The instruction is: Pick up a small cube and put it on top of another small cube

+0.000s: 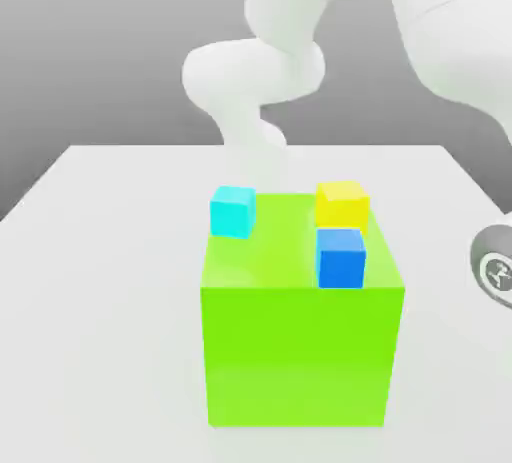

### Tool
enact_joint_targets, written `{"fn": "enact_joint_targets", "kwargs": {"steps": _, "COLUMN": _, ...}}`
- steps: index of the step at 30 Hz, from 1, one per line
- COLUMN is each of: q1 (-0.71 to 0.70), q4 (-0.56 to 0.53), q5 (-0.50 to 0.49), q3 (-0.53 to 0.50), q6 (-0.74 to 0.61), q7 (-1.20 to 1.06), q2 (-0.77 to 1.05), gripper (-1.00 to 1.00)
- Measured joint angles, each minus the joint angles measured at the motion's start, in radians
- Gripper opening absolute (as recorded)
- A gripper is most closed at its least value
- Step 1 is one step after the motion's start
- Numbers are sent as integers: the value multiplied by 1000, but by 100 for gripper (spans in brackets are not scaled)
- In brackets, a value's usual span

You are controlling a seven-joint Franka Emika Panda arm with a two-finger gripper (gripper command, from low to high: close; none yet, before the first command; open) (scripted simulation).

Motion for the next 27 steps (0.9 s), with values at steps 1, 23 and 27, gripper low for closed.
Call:
{"fn": "enact_joint_targets", "kwargs": {"steps": 1, "q1": -1, "q4": -6, "q5": 3, "q3": 2, "q6": -19, "q7": -2, "q2": -25, "gripper": -100}}
{"fn": "enact_joint_targets", "kwargs": {"steps": 23, "q1": -184, "q4": -320, "q5": 109, "q3": -85, "q6": -479, "q7": 213, "q2": -800, "gripper": -100}}
{"fn": "enact_joint_targets", "kwargs": {"steps": 27, "q1": -224, "q4": -382, "q5": 95, "q3": -104, "q6": -556, "q7": 279, "q2": -942, "gripper": -100}}
